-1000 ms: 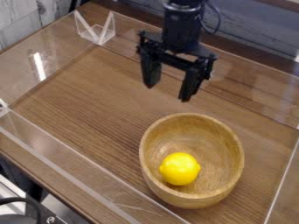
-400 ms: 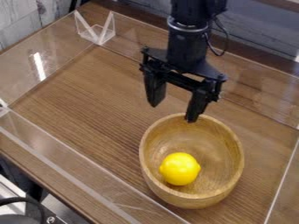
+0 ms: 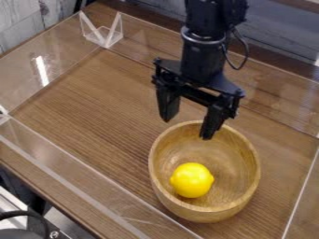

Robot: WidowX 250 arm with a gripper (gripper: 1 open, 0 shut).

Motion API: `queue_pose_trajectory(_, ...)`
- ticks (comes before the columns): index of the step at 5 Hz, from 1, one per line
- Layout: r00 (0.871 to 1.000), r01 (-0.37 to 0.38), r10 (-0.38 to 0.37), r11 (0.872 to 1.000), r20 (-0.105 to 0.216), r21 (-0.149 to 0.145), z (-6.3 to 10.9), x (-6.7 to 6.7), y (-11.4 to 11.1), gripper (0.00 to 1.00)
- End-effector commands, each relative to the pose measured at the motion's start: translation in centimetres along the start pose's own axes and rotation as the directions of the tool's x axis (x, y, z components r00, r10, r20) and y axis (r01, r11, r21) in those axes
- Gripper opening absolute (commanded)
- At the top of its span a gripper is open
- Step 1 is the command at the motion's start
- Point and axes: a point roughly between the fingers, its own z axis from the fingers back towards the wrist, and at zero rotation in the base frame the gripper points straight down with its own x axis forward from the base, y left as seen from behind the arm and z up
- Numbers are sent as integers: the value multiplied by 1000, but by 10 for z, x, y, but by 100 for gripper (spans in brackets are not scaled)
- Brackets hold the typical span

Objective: Remove the lemon from inside the brown bowl and put it on the table

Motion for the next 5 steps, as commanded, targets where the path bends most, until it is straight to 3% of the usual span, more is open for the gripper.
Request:
queue_pose_trajectory(1, 999, 14, -14, 1000, 45, -7, 8, 0, -4, 100)
queue_pose_trajectory(5, 998, 55, -55, 998, 39, -12, -6, -7, -16, 100)
